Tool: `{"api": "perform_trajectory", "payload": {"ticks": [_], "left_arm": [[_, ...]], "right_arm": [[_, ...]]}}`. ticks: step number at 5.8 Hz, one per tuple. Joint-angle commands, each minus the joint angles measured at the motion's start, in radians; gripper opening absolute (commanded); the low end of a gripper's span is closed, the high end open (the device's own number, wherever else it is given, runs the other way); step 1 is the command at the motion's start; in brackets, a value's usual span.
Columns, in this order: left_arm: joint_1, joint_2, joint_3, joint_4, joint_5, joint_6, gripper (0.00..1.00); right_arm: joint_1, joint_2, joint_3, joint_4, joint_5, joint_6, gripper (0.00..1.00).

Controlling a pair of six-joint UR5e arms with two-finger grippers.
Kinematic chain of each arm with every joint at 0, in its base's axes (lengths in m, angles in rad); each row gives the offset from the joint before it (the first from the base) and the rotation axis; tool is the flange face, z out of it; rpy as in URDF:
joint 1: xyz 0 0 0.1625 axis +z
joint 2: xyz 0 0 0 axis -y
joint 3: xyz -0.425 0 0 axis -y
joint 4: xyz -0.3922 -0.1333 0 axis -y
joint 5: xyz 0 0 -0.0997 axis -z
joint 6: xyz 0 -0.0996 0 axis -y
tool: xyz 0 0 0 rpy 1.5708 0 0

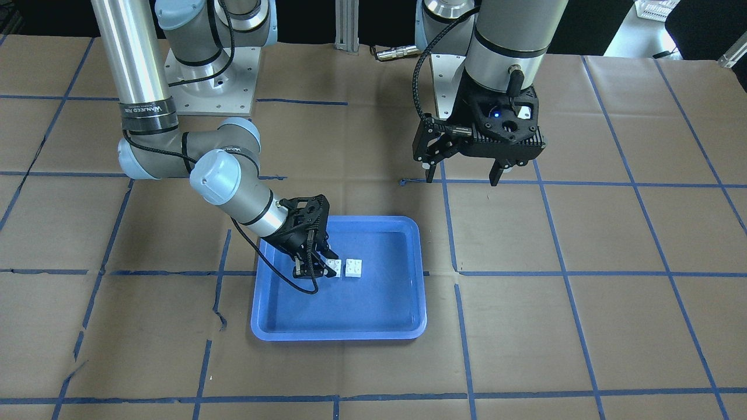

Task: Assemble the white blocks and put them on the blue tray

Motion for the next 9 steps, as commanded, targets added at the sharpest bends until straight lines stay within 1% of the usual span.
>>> {"api": "perform_trajectory", "payload": {"ticks": [1, 4, 6, 9], "left_arm": [[0.001, 0.005, -0.004, -0.001, 0.001, 0.010, 0.99], [0.002, 0.005, -0.004, 0.001, 0.001, 0.010, 0.99], [0.002, 0.005, -0.004, 0.001, 0.003, 0.010, 0.99], [0.002, 0.006, -0.004, 0.001, 0.004, 0.010, 0.99]], "right_arm": [[0.002, 0.000, 0.007, -0.006, 0.000, -0.001, 0.17], [0.002, 0.001, 0.007, -0.044, 0.014, 0.011, 0.16], [0.002, 0.000, 0.008, -0.046, 0.015, 0.042, 0.15], [0.002, 0.001, 0.037, -0.112, 0.028, 0.073, 0.14]]}}
